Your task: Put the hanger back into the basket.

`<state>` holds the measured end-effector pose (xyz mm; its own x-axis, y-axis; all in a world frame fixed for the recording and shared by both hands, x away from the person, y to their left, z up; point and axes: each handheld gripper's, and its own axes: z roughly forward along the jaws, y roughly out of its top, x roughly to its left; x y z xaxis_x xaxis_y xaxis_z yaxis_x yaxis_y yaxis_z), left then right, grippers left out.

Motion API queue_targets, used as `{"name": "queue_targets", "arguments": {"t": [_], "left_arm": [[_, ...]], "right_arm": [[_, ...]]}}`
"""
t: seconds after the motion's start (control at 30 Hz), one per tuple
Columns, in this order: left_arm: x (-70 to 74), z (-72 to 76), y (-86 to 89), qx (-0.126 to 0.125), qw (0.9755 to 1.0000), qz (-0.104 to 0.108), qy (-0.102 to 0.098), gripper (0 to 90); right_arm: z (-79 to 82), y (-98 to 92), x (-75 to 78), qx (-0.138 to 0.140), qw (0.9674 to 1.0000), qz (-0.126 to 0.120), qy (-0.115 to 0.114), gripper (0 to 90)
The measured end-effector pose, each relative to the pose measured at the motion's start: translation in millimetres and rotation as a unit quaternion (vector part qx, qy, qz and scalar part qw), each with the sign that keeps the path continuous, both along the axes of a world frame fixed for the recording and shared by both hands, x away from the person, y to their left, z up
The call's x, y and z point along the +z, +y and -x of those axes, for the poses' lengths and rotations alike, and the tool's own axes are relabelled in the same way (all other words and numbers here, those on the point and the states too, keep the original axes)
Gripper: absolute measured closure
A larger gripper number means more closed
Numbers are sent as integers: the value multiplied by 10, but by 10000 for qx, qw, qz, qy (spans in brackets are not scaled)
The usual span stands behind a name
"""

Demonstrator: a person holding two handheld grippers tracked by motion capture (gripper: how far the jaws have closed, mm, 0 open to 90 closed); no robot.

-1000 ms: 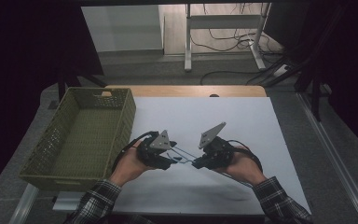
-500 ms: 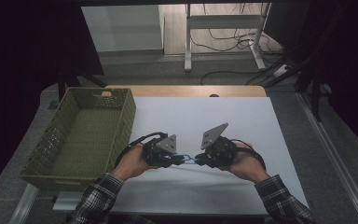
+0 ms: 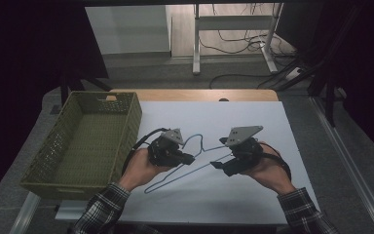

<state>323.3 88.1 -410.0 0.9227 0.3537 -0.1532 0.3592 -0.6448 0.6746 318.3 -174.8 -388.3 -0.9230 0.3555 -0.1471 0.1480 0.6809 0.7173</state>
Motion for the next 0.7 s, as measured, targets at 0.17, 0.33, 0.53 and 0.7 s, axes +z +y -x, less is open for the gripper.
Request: {"name": "queue_targets", "arguments": {"t": [0.17, 0.33, 0.53, 0.7], "left_arm": [[75, -9, 152, 366, 9988, 279, 169, 878], [170, -7, 277, 665, 9970, 332, 221, 878], [370, -42, 450, 891, 9948, 414, 280, 878], [604, -59, 597, 1044, 9937, 390, 146, 878]], "right_arm": [[68, -83, -5, -215, 9994, -254, 136, 91], [161, -149, -85, -397, 9982, -358, 266, 45], [270, -258, -123, -596, 9951, -642, 451, 24], [337, -363, -133, -732, 9925, -830, 525, 21]]}}
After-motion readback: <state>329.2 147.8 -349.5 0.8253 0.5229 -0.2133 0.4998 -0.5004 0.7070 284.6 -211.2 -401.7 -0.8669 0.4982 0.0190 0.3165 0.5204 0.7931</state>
